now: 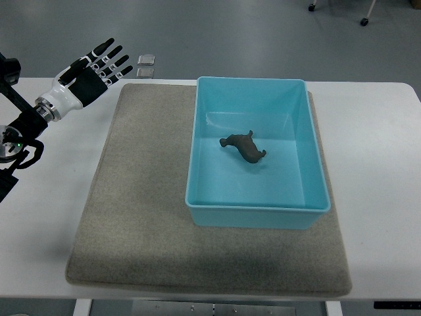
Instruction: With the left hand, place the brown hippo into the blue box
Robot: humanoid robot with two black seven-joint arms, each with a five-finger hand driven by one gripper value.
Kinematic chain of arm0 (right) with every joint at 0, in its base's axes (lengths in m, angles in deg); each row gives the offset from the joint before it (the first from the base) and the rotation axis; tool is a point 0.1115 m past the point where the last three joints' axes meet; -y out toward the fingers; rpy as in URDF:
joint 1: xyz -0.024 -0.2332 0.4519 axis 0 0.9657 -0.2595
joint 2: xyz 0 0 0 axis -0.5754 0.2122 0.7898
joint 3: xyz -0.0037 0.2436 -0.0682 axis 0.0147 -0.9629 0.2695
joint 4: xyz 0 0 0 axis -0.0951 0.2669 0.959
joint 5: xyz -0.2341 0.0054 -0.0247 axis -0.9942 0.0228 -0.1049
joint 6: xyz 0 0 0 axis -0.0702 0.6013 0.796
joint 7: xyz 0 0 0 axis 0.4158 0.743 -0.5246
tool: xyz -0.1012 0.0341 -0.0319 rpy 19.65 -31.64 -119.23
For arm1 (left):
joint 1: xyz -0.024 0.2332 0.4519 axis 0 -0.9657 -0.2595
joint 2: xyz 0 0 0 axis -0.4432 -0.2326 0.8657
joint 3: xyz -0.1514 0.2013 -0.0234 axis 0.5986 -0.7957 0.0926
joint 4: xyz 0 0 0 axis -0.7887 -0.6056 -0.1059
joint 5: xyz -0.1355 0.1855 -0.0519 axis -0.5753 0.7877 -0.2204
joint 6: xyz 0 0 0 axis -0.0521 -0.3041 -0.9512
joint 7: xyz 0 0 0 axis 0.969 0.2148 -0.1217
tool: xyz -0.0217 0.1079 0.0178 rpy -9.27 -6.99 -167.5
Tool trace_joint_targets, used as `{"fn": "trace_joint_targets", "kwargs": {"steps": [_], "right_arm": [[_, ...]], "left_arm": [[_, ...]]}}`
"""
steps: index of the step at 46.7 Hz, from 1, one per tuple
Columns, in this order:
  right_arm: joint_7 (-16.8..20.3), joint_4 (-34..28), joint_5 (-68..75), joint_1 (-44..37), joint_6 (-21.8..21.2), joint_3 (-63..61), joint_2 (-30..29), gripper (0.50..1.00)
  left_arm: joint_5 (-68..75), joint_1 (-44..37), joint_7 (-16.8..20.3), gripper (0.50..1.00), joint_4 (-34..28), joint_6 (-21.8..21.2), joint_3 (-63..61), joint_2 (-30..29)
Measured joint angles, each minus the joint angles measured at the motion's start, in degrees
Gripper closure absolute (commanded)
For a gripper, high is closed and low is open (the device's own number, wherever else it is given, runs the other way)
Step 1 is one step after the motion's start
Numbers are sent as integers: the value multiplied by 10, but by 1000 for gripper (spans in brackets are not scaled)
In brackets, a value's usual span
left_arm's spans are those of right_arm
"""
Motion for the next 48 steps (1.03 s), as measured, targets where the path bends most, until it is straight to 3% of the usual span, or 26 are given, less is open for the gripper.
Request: {"fn": "trace_joint_targets", "kwargs": {"steps": [48], "right_arm": [[1,-5,-3,2,-8,0,0,564]], "left_arm": [[5,1,2,501,0,0,-4,0]]}}
